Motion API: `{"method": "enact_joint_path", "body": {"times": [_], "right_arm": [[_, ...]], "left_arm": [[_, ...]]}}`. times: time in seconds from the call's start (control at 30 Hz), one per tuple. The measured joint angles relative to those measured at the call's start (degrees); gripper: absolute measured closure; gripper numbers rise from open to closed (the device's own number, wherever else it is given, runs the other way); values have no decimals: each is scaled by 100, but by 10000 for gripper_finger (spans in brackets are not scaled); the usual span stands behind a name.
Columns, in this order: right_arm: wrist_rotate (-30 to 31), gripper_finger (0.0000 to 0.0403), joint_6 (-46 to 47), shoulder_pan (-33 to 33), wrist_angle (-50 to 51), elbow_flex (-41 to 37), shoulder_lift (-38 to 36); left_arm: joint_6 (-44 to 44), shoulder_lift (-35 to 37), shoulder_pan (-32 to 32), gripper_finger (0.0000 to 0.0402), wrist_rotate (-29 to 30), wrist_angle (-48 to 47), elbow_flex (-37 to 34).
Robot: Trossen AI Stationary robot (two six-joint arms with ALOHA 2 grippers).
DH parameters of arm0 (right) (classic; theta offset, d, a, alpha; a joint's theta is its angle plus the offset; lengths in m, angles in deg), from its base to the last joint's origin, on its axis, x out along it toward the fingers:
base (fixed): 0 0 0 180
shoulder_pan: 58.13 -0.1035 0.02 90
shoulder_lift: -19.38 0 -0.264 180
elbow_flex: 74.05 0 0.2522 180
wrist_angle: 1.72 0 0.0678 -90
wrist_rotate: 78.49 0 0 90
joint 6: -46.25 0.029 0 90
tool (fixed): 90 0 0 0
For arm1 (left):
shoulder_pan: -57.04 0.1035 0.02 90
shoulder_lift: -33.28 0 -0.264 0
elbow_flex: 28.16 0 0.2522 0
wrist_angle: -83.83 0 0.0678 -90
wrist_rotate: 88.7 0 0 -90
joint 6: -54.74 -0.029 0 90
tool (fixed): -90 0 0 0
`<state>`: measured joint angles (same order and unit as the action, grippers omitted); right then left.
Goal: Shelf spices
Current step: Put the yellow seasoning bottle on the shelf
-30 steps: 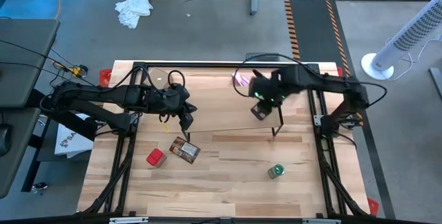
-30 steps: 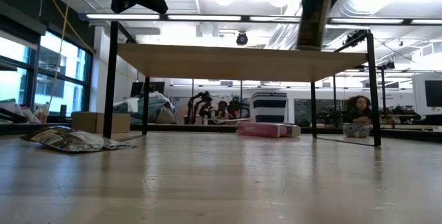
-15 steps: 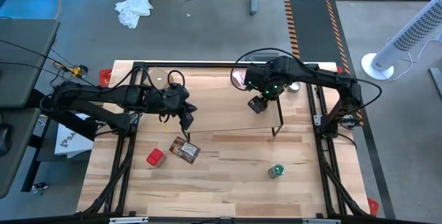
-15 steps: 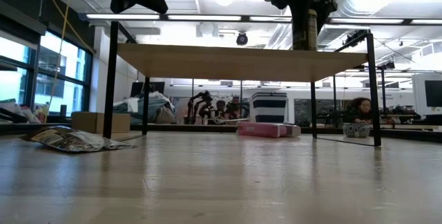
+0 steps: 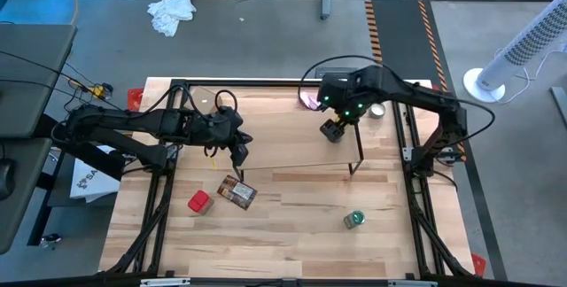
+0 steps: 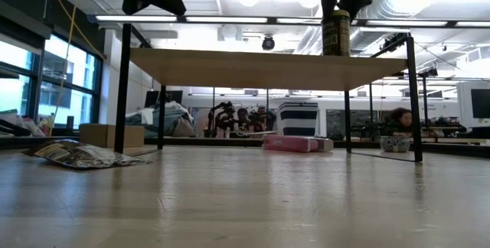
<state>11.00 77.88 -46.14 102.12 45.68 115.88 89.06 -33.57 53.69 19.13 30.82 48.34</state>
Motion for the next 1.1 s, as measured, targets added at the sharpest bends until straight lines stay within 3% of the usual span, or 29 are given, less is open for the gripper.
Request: {"method": "enact_joint_path", "body": {"times": [0.23,0.4,0.5,0.63,0.67,0.83,1.1], "right_arm": [[16,104,162,43,-8,440,-370],[380,119,349,-13,-5,592,-665],[704,184,444,-247,-2,517,-714],[1096,356,402,-628,-98,225,-660],[1080,378,324,-678,-102,117,-660],[1071,400,437,-702,-101,-285,-711],[1335,402,454,-702,-203,-110,-736]], "left_arm": [[0,0,-6,380,-4,-30,0],[-1,0,-4,380,-3,-39,0],[0,0,-4,380,2,-39,0],[0,0,-4,380,93,-34,0],[1,0,-4,380,94,-35,0],[1,0,-4,380,116,-36,0],[13,0,0,380,208,-24,0]]}}
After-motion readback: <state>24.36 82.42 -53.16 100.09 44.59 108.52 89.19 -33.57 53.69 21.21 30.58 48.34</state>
